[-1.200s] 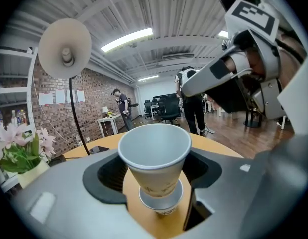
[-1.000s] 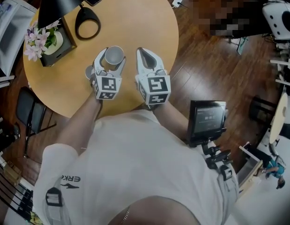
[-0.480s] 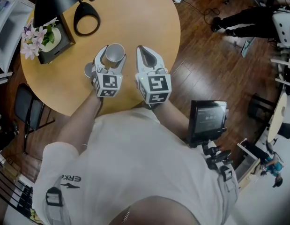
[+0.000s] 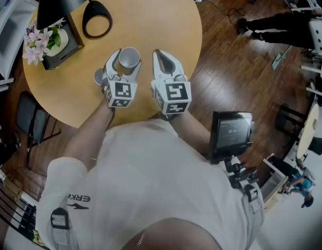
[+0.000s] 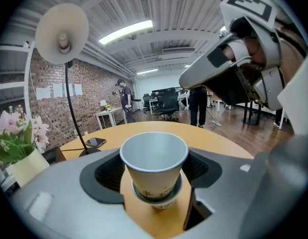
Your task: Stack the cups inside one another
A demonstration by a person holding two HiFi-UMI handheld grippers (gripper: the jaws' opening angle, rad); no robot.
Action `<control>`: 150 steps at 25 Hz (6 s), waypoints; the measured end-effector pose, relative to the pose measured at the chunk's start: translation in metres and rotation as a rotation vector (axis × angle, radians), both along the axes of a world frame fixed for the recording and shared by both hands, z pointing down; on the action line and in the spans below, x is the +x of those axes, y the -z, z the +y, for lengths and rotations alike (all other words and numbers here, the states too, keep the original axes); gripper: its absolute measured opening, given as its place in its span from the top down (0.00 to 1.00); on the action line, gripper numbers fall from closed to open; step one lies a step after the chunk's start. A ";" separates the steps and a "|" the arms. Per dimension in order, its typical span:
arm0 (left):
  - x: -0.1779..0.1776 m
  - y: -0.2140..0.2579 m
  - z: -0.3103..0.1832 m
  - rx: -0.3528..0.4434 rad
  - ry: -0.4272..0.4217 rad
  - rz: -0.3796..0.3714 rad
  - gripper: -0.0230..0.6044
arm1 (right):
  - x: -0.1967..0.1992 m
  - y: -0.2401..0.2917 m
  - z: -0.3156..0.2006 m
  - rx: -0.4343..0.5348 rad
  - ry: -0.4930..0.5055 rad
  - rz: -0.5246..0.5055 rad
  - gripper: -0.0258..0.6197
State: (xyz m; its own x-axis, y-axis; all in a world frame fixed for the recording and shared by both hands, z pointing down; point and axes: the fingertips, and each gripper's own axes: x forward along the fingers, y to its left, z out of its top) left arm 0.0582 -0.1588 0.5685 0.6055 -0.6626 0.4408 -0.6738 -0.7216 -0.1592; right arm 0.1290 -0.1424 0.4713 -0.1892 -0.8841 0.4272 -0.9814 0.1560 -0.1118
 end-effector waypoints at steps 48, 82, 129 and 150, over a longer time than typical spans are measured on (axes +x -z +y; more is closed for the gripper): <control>-0.041 0.136 0.011 0.272 0.249 0.064 0.71 | -0.025 0.056 0.002 0.145 0.204 -0.064 0.94; -0.191 0.076 0.024 0.141 0.239 0.146 0.96 | -0.148 0.000 0.034 0.019 0.136 0.024 0.94; -0.205 -0.055 0.056 -0.130 0.234 -0.025 0.96 | -0.206 -0.174 0.029 -0.287 0.375 0.113 0.43; -0.173 0.004 0.032 0.003 0.188 0.011 0.96 | -0.179 -0.068 0.019 -0.061 0.325 0.103 0.46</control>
